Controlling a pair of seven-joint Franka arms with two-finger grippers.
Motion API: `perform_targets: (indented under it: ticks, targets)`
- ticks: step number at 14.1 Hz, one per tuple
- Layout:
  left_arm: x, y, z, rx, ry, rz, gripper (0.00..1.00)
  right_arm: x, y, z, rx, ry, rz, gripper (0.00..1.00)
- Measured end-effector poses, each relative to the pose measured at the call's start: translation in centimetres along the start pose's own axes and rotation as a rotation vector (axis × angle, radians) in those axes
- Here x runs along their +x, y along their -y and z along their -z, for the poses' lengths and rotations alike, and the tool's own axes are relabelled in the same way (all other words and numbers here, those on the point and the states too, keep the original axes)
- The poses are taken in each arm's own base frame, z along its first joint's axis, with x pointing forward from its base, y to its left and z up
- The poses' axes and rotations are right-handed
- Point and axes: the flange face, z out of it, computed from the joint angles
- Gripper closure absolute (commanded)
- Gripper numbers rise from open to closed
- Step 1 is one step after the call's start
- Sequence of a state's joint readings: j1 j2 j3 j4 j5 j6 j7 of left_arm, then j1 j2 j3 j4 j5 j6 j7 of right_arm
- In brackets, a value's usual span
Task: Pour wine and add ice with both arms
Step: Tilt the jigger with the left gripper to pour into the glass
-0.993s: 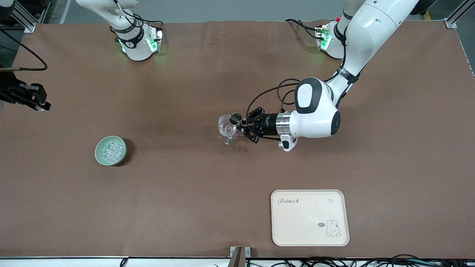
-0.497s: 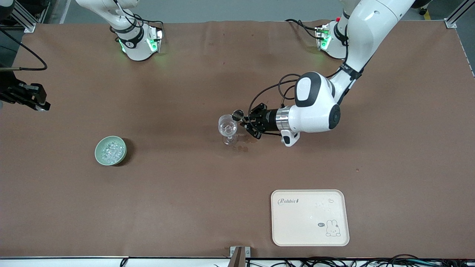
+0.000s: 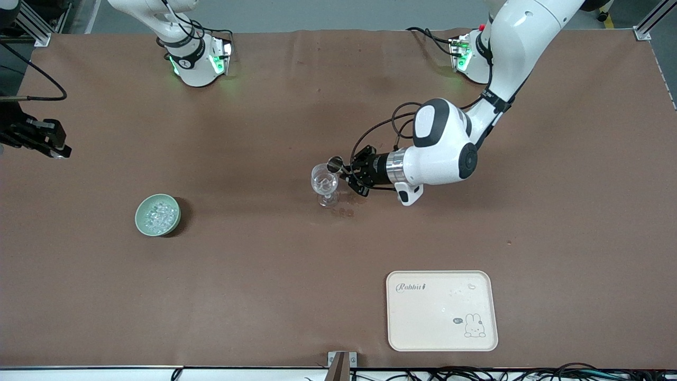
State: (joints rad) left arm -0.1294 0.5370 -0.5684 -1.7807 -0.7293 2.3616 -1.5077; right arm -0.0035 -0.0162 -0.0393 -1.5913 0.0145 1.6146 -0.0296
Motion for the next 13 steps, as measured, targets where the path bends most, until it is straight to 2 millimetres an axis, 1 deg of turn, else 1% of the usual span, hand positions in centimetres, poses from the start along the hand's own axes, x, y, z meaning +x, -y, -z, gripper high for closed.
perform_targets:
  ticks: [4, 8, 13]
  targets:
    - [-0.08, -0.02, -0.03, -0.005, -0.003, 0.019, 0.99, 0.00, -0.12, 0.00, 0.000, 0.000, -0.002, 0.92]
    - [-0.17, 0.09, -0.20, -0.003, -0.053, 0.035, 0.99, -0.01, -0.20, 0.00, 0.000, 0.000, -0.004, 0.92]
    - [-0.80, 0.46, -0.80, 0.001, -0.075, 0.050, 0.99, -0.01, -0.21, 0.00, 0.000, 0.000, -0.004, 0.92]
